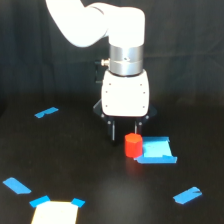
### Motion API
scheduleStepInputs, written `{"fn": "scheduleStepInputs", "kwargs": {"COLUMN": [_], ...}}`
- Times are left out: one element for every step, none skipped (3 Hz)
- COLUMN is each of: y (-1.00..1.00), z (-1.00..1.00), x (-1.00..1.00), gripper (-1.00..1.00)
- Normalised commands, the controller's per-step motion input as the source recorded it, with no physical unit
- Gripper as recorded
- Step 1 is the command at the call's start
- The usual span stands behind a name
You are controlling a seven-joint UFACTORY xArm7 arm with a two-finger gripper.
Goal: Pick up the red object from the table
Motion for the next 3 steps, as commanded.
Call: {"fn": "scheduleStepInputs", "kwargs": {"y": [-0.29, -0.73, -0.81], "z": [0.13, -1.0, -0.01], "x": [0.08, -0.08, 0.29], "gripper": [-1.0, 1.0, 1.0]}}
